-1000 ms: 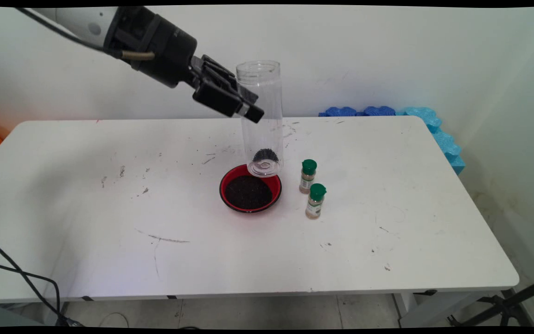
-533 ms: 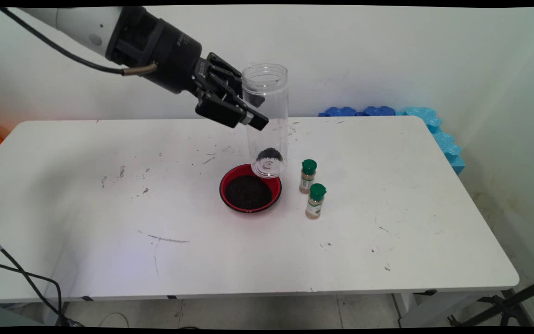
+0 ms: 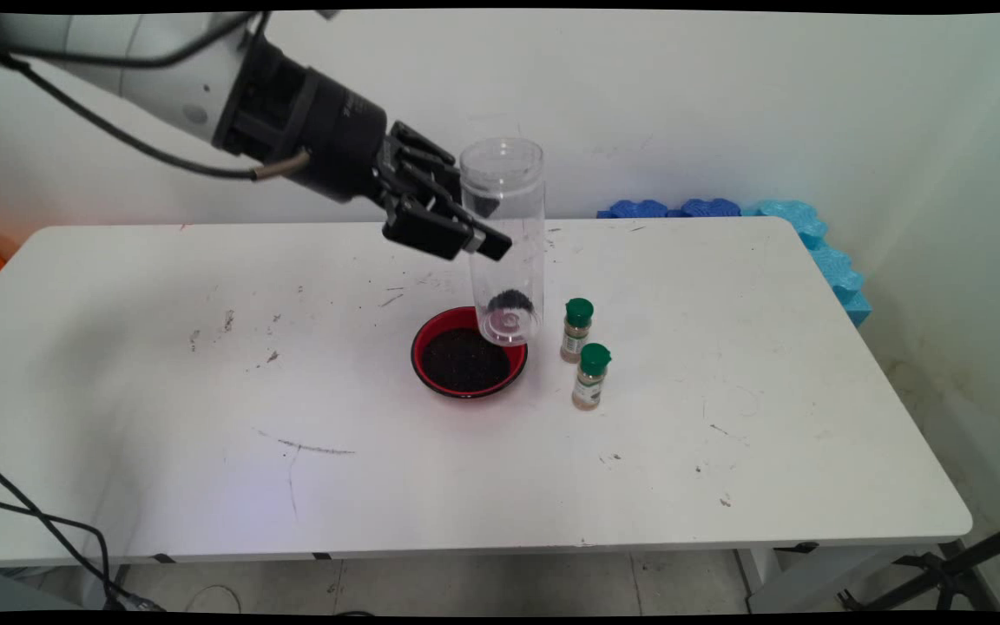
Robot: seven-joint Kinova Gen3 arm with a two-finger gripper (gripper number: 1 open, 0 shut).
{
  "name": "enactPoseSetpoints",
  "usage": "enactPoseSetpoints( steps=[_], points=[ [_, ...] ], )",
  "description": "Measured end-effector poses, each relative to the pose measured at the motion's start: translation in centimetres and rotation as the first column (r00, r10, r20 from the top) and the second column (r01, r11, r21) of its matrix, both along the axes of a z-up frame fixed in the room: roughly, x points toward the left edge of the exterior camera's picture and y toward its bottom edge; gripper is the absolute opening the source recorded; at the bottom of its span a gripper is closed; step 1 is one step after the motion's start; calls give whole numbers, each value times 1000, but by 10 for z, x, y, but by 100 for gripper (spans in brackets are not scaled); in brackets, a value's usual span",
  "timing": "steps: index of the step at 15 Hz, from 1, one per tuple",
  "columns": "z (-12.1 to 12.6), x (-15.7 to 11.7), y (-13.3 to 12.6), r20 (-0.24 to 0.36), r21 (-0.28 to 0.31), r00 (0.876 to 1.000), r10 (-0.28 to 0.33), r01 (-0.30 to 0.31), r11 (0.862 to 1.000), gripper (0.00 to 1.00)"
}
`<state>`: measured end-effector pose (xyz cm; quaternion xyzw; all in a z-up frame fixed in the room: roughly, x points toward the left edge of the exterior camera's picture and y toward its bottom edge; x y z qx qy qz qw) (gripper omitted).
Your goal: Place the picked object on the table
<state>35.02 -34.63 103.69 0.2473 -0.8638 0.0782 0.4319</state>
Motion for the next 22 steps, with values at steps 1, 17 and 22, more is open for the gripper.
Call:
enactPoseSetpoints(
  steps=[1,17,22],
  points=[
    [-5,-1,2,0,1,1000,4,-4,1000,0],
    [-112,-36,14,-9,-1,1000,9,-9,1000,0],
    [-143,-48,19,-7,1,1000,-10,10,1000,0]
  ],
)
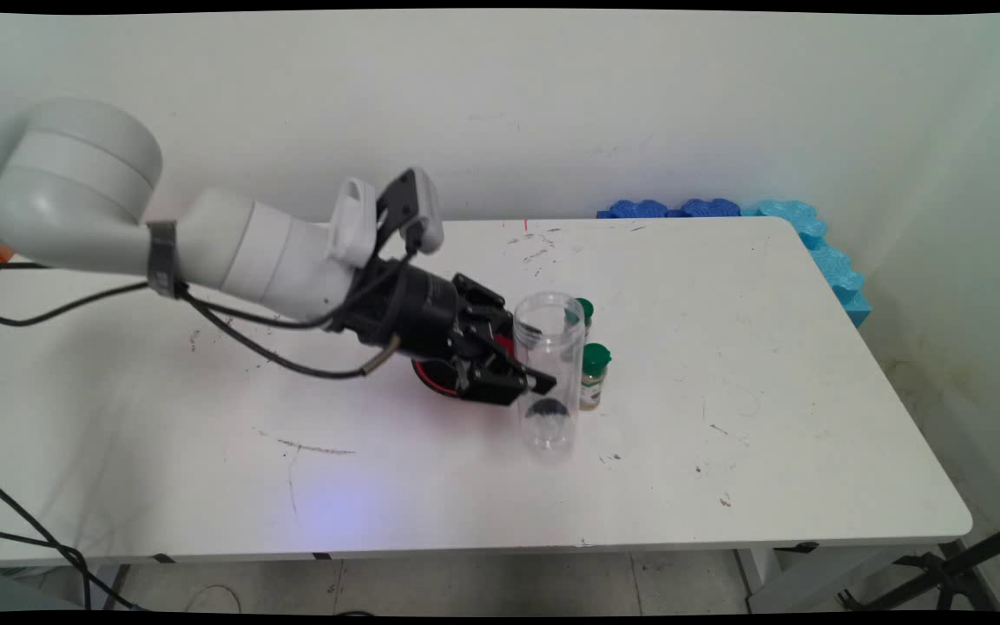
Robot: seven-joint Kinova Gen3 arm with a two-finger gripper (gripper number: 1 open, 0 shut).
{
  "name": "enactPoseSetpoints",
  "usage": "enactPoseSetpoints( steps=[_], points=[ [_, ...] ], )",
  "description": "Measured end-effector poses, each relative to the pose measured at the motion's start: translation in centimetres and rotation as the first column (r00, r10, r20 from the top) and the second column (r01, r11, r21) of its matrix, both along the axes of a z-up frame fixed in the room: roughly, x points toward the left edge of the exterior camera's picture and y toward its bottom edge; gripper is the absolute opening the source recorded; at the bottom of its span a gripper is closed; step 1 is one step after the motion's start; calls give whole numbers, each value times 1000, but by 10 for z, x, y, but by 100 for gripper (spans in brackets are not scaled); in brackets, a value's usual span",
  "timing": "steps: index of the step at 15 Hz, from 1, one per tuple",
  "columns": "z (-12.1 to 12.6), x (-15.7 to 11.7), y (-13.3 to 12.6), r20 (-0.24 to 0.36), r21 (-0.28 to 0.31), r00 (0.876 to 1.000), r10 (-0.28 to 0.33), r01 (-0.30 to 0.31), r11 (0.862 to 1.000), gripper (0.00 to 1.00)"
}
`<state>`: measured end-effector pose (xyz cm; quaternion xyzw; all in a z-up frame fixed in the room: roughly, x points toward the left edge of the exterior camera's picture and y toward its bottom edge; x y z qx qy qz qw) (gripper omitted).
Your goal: Place the picked object on the table
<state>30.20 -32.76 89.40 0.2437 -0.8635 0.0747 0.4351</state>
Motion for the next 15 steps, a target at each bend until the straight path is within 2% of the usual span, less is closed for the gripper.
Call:
enactPoseSetpoints(
  steps=[7,15],
  points=[
    [-32,-10,6,9,2,1000,-3,3,1000,0],
    [-53,-14,8,12,-1,1000,10,-10,1000,0]
  ],
)
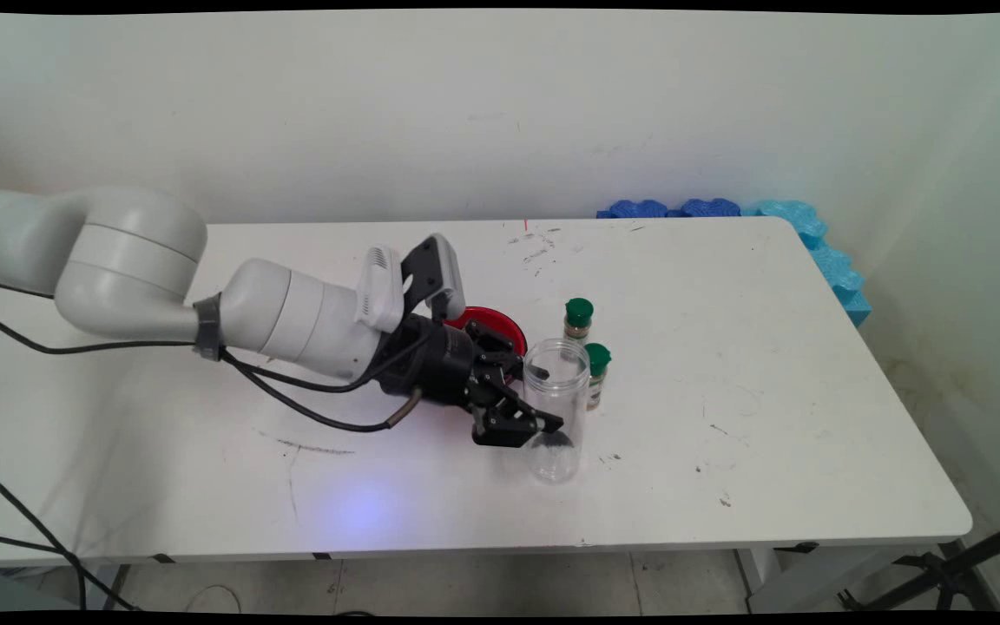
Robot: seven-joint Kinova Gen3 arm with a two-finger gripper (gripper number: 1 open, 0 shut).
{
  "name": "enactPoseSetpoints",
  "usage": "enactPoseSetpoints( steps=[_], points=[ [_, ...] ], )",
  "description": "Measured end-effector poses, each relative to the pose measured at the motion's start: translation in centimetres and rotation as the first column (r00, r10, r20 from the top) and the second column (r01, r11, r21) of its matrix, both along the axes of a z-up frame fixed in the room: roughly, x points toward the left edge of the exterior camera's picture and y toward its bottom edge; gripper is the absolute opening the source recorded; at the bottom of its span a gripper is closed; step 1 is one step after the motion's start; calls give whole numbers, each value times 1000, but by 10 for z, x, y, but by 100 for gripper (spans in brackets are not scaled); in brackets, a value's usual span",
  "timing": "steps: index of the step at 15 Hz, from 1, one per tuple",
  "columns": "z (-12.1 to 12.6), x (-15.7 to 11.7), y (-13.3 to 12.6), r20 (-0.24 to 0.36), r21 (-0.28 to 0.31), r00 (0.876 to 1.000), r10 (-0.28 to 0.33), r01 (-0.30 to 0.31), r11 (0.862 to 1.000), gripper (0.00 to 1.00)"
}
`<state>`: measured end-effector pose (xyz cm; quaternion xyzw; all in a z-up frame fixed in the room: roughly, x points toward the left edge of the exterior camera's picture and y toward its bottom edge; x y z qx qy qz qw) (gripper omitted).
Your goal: Place the picked object on the table
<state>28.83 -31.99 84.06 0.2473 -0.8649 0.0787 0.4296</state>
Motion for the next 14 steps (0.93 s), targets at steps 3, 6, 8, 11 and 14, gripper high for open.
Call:
enactPoseSetpoints(
  steps=[3,6,8,11,14],
  points=[
    [-5,-1,0,0,-2,1000,3,-3,1000,0],
    [-9,-1,-1,0,-4,1000,5,-5,1000,0],
    [-11,-1,-1,0,-6,1000,7,-7,1000,0],
    [-13,-1,-1,0,-8,1000,8,-8,1000,0],
    [-14,-1,-1,-3,-7,1000,8,-9,1000,100]
  ],
)
